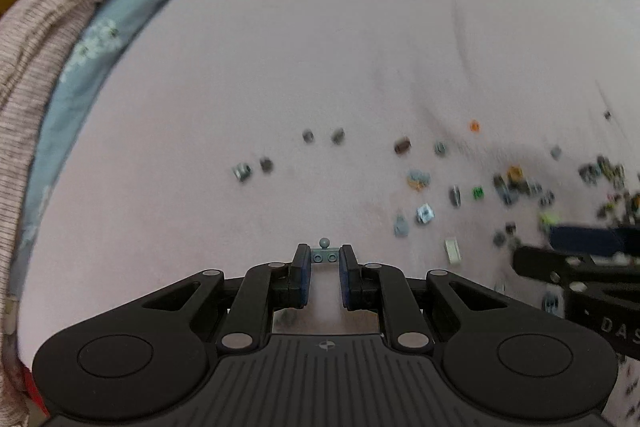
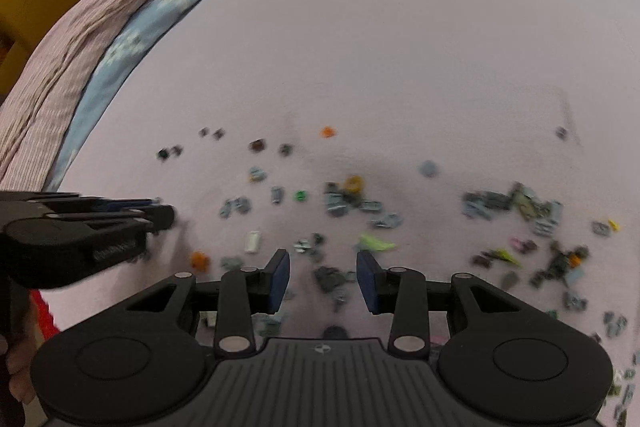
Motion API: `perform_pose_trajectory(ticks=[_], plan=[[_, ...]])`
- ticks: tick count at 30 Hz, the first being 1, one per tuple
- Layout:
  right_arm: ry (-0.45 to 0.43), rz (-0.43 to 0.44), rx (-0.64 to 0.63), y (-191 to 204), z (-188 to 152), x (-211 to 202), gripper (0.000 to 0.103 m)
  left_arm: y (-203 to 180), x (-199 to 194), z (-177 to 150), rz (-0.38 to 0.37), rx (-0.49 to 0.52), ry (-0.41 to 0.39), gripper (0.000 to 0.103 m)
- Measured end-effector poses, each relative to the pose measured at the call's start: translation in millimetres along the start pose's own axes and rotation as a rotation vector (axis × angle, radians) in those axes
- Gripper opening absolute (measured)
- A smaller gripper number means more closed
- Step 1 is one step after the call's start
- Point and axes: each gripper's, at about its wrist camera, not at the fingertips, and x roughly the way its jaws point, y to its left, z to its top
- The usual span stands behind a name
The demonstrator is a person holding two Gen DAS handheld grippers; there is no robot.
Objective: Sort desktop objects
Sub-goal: 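Lower both tools onto the scattered bricks and close each on a small grey brick, then lift the held grey bricks in both tools and carry them toward the clear box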
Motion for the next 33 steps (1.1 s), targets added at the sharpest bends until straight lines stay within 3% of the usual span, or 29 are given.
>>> perform_pose_trajectory(ticks=[7, 11, 15, 17, 26, 33], plan=[[0.013, 0.034, -0.202, 31.1, 15.3, 14.9, 0.033, 32.8, 18.4, -5.7, -0.002, 0.012, 0.019, 0.016], [-0.005, 0.044, -0.237, 46.0, 27.1, 30.0, 0.028, 46.2, 17.5, -6.5, -0.024, -0.011, 0.015, 0.016], [0.020, 0.027, -0.267, 53.7, 32.5, 45.6, 0.013, 52.1, 10.9, -9.5, -0.038, -0.016, 0.006, 0.016], [0.019, 0.011, -0.282, 56.1, 32.5, 46.9, 0.011, 52.4, 2.7, -12.7, -0.048, -0.024, 0.003, 0.016], [-0.031, -0.028, -0.255, 59.7, 25.2, -14.9, 0.011, 53.7, -39.1, -12.8, -0.118, 0.020, -0.061, 0.016], [-0.065, -0.098, -0.106, 55.7, -1.0, -87.2, 0.011, 31.6, -93.0, -17.8, -0.199, 0.131, -0.122, 0.017]])
